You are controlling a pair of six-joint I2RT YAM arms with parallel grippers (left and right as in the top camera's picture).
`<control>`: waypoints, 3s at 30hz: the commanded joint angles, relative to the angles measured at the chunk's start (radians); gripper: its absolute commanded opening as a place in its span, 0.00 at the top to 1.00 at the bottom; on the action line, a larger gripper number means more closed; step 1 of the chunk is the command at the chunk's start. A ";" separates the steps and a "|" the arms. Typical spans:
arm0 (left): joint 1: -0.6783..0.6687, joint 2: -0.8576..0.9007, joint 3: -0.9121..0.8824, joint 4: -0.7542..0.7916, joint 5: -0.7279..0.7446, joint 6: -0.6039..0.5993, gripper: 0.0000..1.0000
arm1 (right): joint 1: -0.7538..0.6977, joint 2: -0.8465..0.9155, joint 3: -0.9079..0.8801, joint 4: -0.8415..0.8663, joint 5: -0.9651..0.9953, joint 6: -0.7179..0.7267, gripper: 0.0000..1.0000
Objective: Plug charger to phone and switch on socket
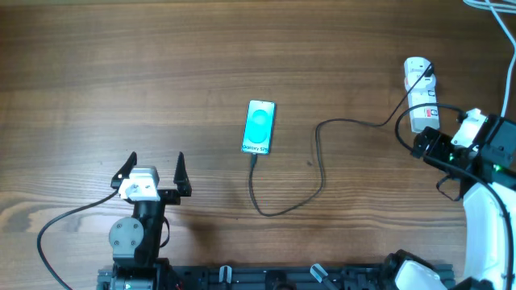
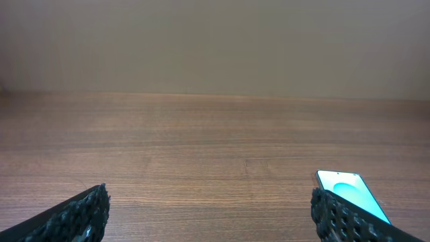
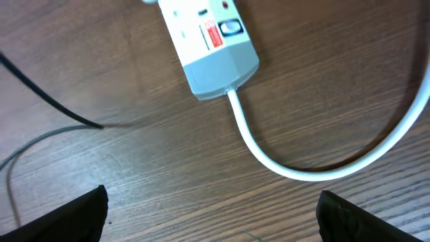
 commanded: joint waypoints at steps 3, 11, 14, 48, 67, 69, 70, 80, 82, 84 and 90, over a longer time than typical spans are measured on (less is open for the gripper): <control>0.008 -0.011 -0.003 -0.006 -0.009 0.019 0.00 | 0.018 -0.074 -0.003 0.004 -0.006 -0.001 0.00; 0.008 -0.011 -0.003 -0.006 -0.008 0.019 0.00 | 0.121 -0.103 -0.005 0.005 -0.006 -0.001 0.00; 0.008 -0.011 -0.003 -0.006 -0.008 0.019 0.00 | 0.121 -0.116 -0.005 0.005 -0.006 -0.001 0.00; 0.008 -0.011 -0.003 -0.006 -0.008 0.019 0.00 | 0.169 -0.394 -0.747 0.694 -0.232 -0.107 0.00; 0.008 -0.011 -0.003 -0.006 -0.009 0.019 0.00 | 0.376 -0.762 -0.747 0.591 -0.143 -0.107 0.01; 0.008 -0.011 -0.003 -0.006 -0.008 0.019 0.00 | 0.398 -0.823 -0.747 0.589 -0.129 -0.107 0.00; 0.008 -0.011 -0.003 -0.006 -0.008 0.019 0.00 | 0.412 -0.862 -0.747 0.586 -0.113 -0.107 0.01; 0.008 -0.011 -0.003 -0.006 -0.008 0.019 0.00 | 0.492 -1.182 -0.747 0.566 0.108 -0.107 0.00; 0.008 -0.011 -0.003 -0.006 -0.008 0.019 0.00 | 0.492 -1.188 -0.747 0.566 0.117 -0.110 0.00; 0.008 -0.011 -0.003 -0.006 -0.008 0.019 0.00 | 0.492 -1.188 -0.747 0.565 0.113 -0.105 0.00; 0.008 -0.011 -0.003 -0.006 -0.008 0.019 0.00 | 0.492 -1.188 -0.747 0.570 0.102 -0.105 0.00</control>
